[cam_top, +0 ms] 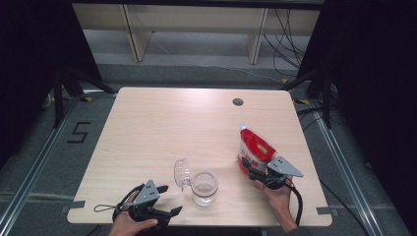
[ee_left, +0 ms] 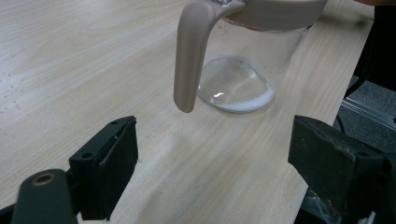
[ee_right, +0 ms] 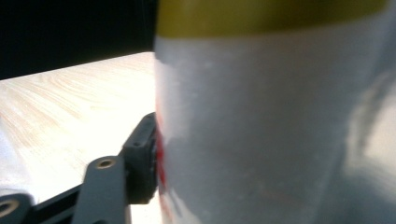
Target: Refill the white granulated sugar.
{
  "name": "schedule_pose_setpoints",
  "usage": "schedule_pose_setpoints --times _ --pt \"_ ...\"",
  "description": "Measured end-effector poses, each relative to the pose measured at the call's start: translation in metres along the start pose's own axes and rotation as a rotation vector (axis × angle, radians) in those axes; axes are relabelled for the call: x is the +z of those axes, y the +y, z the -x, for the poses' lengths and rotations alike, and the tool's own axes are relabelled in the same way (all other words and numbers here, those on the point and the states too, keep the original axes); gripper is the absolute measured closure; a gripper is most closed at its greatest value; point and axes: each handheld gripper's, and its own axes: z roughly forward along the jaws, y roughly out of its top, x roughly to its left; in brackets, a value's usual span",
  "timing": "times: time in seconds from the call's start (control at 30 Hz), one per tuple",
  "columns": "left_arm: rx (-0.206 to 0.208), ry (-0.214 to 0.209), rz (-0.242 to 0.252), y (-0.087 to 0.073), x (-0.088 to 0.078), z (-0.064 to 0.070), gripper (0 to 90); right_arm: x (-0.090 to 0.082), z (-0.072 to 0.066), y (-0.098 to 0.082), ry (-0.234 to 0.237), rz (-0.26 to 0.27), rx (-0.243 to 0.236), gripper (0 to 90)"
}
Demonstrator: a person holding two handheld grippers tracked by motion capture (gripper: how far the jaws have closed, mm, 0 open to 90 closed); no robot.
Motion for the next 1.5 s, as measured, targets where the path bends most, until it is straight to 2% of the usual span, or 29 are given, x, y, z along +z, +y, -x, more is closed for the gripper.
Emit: schedule_pose_setpoints --times 0.03,0.1,0.13,0.23,0.27,0.3,0.33,0.4,0.43,0.47,0.53,0.57,0.6,0.67,0.73,0.8,0.9,1.03,1.07,1.17,1.2,1.23,1.3,1.33,1.37,1.4,1.43,1.47,1.5 --pt "0.004 0.004 -0.004 0.0 0.0 0.0 15.6 0.001 0.001 0.001 0.007 0.001 -0.022 41.7" --pt "0.026 -0.002 -0.002 0.001 -0.001 -0.001 15.6 0.001 0.001 0.001 0.019 0.004 -0.023 42.4" --pt "0.025 -0.002 -0.004 0.001 -0.001 -0.001 15.6 -0.001 -0.002 0.001 -0.025 0.001 -0.003 42.6" --pt "0.02 -0.006 -0.004 0.0 0.0 0.0 15.7 0.0 -0.004 0.003 -0.018 0.004 -0.022 43.3" --pt "0.0 0.0 -0.024 -0.001 0.0 0.001 15.7 -0.001 -0.004 0.004 -0.032 -0.023 -0.05 43.6" --pt "0.003 -0.004 -0.019 -0.001 0.0 0.002 15.7 -0.001 -0.006 0.004 -0.031 -0.005 -0.046 43.9" --pt "-0.001 -0.006 -0.014 0.0 0.001 0.003 15.8 -0.002 -0.008 0.006 -0.061 -0.006 -0.058 44.1" --pt "0.012 -0.006 -0.021 0.0 0.0 0.002 15.8 -0.003 -0.007 0.01 -0.072 -0.015 -0.138 44.5" --pt "0.012 -0.006 -0.02 0.0 -0.001 0.002 15.8 -0.004 -0.009 0.01 -0.072 -0.023 -0.151 44.7" --pt "0.012 -0.006 -0.02 0.0 0.0 0.002 15.8 -0.006 -0.012 0.012 -0.096 -0.042 -0.192 44.9" --pt "0.013 -0.005 -0.011 0.0 0.0 0.001 15.8 -0.008 -0.015 0.016 -0.102 -0.057 -0.279 45.2" --pt "0.011 -0.002 -0.019 0.0 -0.001 0.001 15.8 -0.01 -0.017 0.018 -0.115 -0.06 -0.288 45.3" --pt "0.007 -0.004 -0.02 0.0 -0.001 0.001 15.8 -0.013 -0.019 0.02 -0.105 -0.058 -0.265 45.5" --pt "-0.005 -0.004 -0.013 0.0 -0.001 0.001 15.8 -0.017 -0.021 0.026 -0.113 -0.042 -0.301 45.7" --pt "0.019 -0.002 -0.021 0.0 -0.002 -0.001 15.8 -0.024 -0.026 0.033 -0.121 -0.038 -0.357 45.7" --pt "0.029 -0.004 -0.021 0.0 -0.002 -0.001 15.8 -0.028 -0.031 0.038 -0.128 -0.021 -0.375 45.9" --pt "0.022 -0.001 -0.012 0.0 -0.001 -0.001 15.8 -0.034 -0.04 0.045 -0.146 -0.049 -0.518 45.9" --pt "0.016 0.001 -0.025 0.0 -0.002 -0.002 15.8 -0.043 -0.056 0.051 -0.159 -0.063 -0.658 46.1" --pt "0.001 0.003 -0.028 0.0 -0.002 -0.001 15.8 -0.045 -0.061 0.053 -0.172 -0.073 -0.728 46.1" --pt "0.009 0.008 -0.032 0.0 -0.002 -0.001 15.8 -0.049 -0.07 0.054 -0.163 -0.093 -0.813 46.2" --pt "0.003 0.004 -0.024 -0.001 -0.001 -0.001 15.8 -0.049 -0.07 0.054 -0.163 -0.093 -0.813 46.2" --pt "0.003 0.003 -0.026 -0.001 -0.001 0.0 15.8 -0.051 -0.075 0.053 -0.168 -0.107 -0.858 46.3" --pt "0.002 0.002 -0.026 -0.001 -0.001 0.0 15.8 -0.051 -0.077 0.052 -0.171 -0.117 -0.862 46.3" --pt "0.008 0.004 -0.026 -0.001 -0.001 -0.001 15.8 -0.051 -0.079 0.052 -0.168 -0.121 -0.874 46.3" --pt "0.035 0.01 -0.043 0.0 -0.002 -0.003 15.8 -0.052 -0.081 0.052 -0.17 -0.127 -0.889 46.3" --pt "0.003 0.013 -0.033 -0.001 -0.002 -0.001 15.8 -0.052 -0.081 0.052 -0.17 -0.127 -0.889 46.3" --pt "-0.001 0.011 -0.024 -0.001 -0.001 -0.001 15.8 -0.052 -0.082 0.052 -0.17 -0.132 -0.913 46.3" --pt "0.018 0.01 -0.023 0.0 -0.002 -0.002 15.8 -0.052 -0.084 0.053 -0.171 -0.145 -0.956 46.4" --pt "0.023 0.01 -0.024 0.0 -0.002 -0.002 15.8 -0.053 -0.085 0.052 -0.193 -0.147 -0.979 46.3"
